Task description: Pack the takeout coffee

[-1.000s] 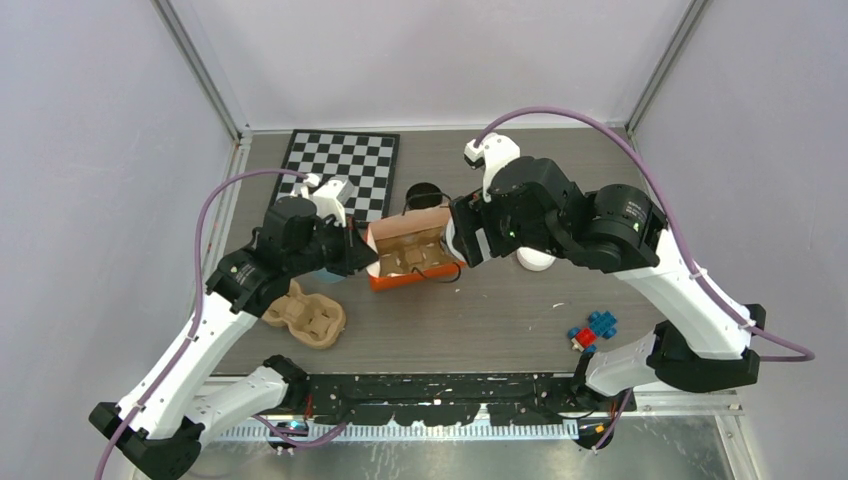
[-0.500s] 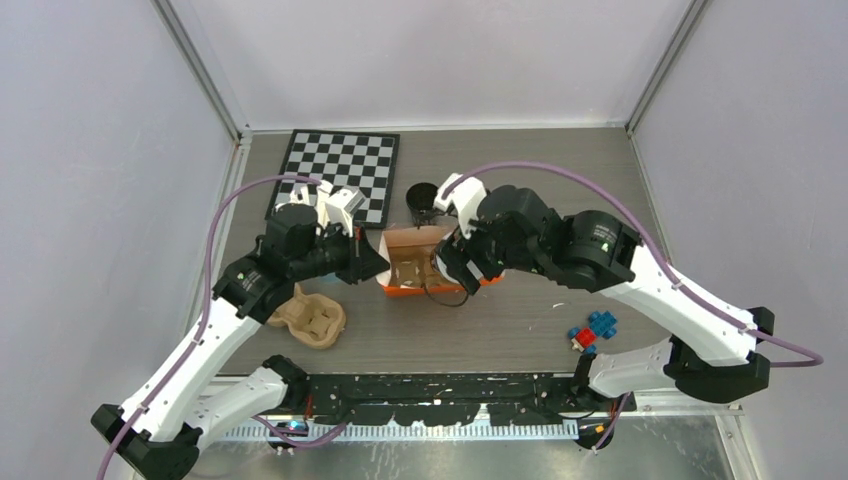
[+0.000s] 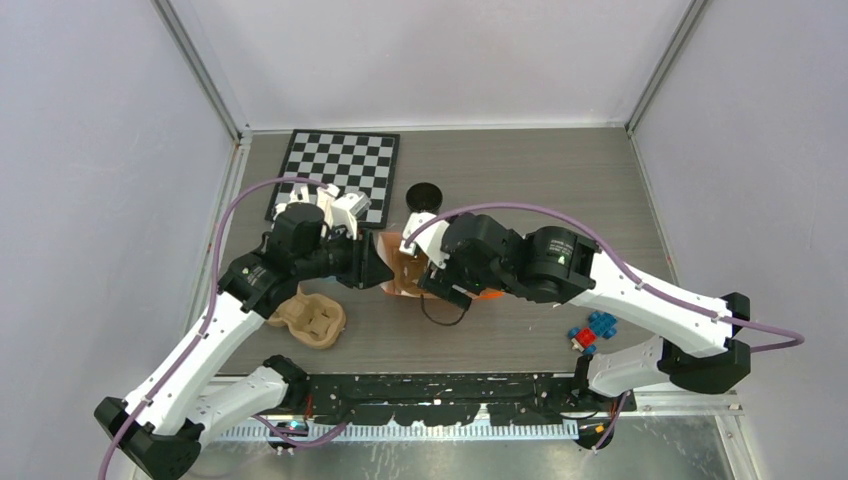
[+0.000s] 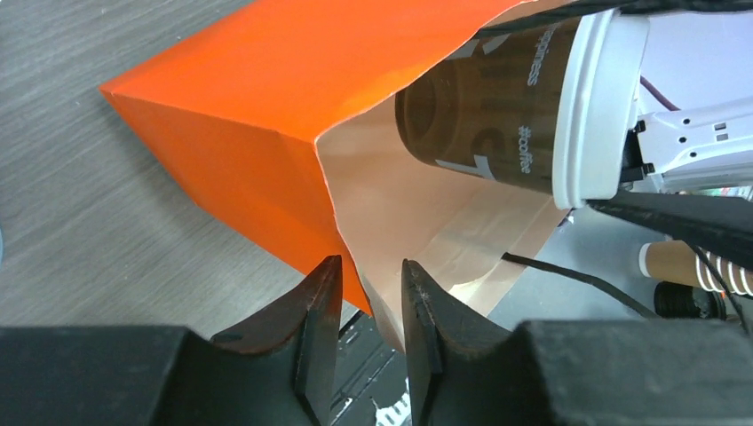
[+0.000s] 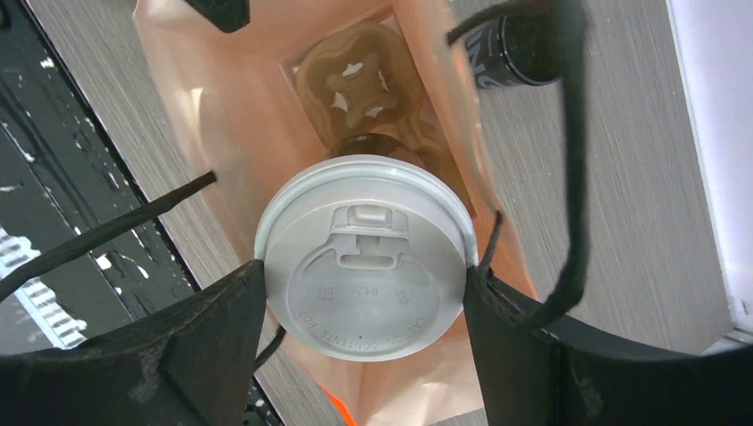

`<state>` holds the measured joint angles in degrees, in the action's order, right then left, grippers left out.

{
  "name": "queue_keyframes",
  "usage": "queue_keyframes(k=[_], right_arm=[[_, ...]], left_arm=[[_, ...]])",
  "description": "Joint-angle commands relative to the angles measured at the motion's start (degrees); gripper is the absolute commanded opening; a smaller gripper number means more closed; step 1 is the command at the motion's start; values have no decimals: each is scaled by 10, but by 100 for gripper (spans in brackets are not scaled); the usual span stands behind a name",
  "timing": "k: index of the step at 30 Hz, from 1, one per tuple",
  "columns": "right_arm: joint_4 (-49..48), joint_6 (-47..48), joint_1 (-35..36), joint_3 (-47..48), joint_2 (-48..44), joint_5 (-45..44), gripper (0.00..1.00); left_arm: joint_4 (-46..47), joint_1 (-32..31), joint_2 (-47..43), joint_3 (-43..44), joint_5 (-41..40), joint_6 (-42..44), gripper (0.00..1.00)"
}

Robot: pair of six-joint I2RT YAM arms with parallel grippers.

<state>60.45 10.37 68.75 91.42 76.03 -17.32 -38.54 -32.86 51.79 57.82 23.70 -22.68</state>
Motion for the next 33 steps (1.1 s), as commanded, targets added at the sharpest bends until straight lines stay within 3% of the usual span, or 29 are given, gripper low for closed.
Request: queue_keyframes(k=[1, 9, 21, 29, 33], right_arm=[[-18, 36, 17, -13, -5, -29, 75], [-13, 50, 45, -36, -5, -48, 75], [-29, 30, 100, -52, 13, -90, 74], [-45, 28, 125, -60, 22, -126, 74], [-56, 63, 124, -66, 17, -155, 74]], left_arm=[[-21, 3, -8, 20, 8, -32, 34], [-35, 3, -30, 26, -54, -45, 46], [-39, 3, -51, 35, -69, -69, 53], [-23, 3, -71, 4, -52, -67, 39], [-2, 3, -85, -12, -30, -54, 17]])
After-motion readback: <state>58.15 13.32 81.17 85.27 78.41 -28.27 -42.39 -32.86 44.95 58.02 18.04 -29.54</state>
